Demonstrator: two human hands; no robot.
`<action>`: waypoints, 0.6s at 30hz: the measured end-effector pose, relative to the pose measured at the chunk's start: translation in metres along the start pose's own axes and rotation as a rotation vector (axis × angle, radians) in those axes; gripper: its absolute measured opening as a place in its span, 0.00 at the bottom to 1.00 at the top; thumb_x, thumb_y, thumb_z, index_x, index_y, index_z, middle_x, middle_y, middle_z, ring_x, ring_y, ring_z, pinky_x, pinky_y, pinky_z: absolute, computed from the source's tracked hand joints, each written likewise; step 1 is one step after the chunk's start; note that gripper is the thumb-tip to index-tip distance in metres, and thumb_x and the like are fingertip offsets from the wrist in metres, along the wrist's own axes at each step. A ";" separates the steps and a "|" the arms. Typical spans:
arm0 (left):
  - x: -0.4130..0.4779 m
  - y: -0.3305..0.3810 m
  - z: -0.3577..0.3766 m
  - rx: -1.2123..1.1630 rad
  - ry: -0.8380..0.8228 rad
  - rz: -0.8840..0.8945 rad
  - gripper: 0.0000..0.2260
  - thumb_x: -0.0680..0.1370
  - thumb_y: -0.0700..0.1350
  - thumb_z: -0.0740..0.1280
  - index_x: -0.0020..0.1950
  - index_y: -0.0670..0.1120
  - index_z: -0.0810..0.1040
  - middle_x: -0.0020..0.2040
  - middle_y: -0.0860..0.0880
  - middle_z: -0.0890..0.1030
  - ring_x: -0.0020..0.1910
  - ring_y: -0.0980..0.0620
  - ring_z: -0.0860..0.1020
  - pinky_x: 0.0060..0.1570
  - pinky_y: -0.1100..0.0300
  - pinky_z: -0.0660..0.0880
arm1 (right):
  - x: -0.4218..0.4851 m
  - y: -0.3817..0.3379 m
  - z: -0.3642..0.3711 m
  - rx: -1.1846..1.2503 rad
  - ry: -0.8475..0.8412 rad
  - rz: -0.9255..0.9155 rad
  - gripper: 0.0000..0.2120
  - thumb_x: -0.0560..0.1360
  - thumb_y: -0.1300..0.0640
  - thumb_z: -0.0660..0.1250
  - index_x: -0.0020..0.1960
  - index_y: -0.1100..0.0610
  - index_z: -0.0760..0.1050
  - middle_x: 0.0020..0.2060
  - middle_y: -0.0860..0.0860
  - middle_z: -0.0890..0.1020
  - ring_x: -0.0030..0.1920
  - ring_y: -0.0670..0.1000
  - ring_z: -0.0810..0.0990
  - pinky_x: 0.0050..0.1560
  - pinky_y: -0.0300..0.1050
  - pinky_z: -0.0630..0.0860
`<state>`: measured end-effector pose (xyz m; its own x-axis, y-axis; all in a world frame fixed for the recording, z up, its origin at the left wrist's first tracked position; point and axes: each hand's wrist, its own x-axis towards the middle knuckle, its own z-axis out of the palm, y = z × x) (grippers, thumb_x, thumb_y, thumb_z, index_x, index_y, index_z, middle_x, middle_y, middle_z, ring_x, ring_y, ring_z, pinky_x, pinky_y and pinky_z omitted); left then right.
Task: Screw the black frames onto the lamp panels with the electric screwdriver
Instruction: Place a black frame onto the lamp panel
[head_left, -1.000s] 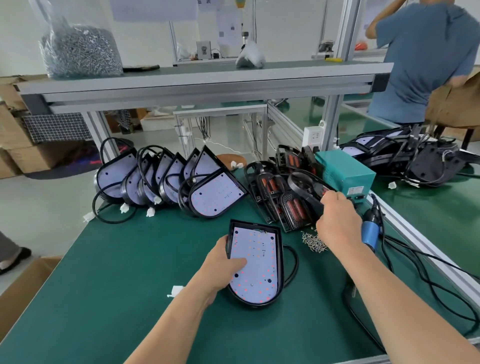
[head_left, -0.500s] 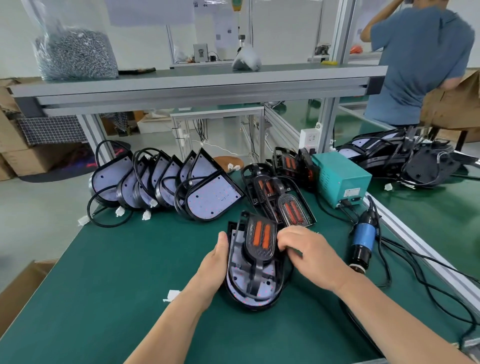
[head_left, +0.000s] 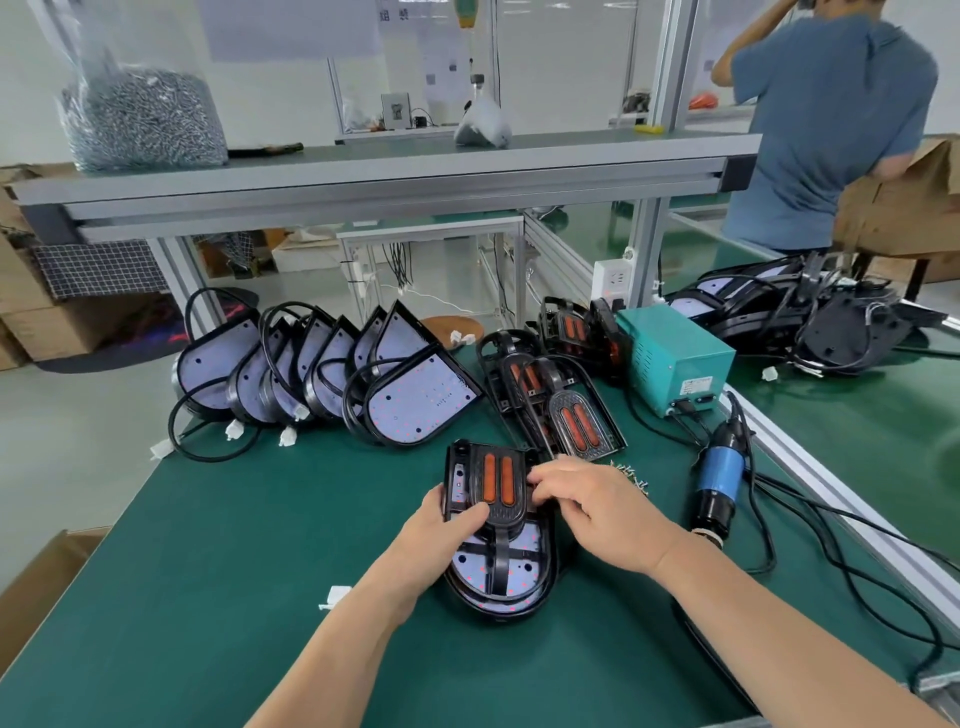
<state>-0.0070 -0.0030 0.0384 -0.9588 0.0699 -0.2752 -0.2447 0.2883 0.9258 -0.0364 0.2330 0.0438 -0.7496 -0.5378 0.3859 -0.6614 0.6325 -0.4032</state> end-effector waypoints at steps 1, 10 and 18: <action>0.000 -0.001 0.000 -0.008 0.000 0.007 0.21 0.67 0.61 0.69 0.58 0.59 0.75 0.58 0.60 0.82 0.57 0.62 0.79 0.57 0.62 0.72 | -0.003 -0.001 0.001 -0.010 0.001 0.025 0.18 0.75 0.73 0.61 0.52 0.57 0.85 0.61 0.50 0.83 0.68 0.49 0.76 0.74 0.46 0.67; -0.003 0.007 0.009 -0.017 0.086 0.036 0.21 0.66 0.57 0.69 0.58 0.59 0.75 0.55 0.56 0.83 0.56 0.56 0.80 0.60 0.56 0.74 | 0.024 -0.024 0.034 -0.020 0.007 0.311 0.25 0.86 0.50 0.54 0.81 0.59 0.59 0.78 0.53 0.62 0.78 0.52 0.60 0.76 0.41 0.55; -0.007 0.004 0.019 -0.001 0.233 -0.012 0.43 0.64 0.76 0.56 0.76 0.58 0.66 0.69 0.55 0.75 0.70 0.50 0.72 0.72 0.46 0.66 | 0.040 -0.019 0.035 0.253 0.308 0.558 0.10 0.80 0.67 0.62 0.55 0.59 0.79 0.51 0.51 0.79 0.55 0.52 0.77 0.54 0.35 0.67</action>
<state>0.0017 0.0154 0.0395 -0.9631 -0.1560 -0.2193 -0.2566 0.2865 0.9231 -0.0547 0.1800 0.0377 -0.9628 0.0380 0.2674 -0.1923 0.5990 -0.7773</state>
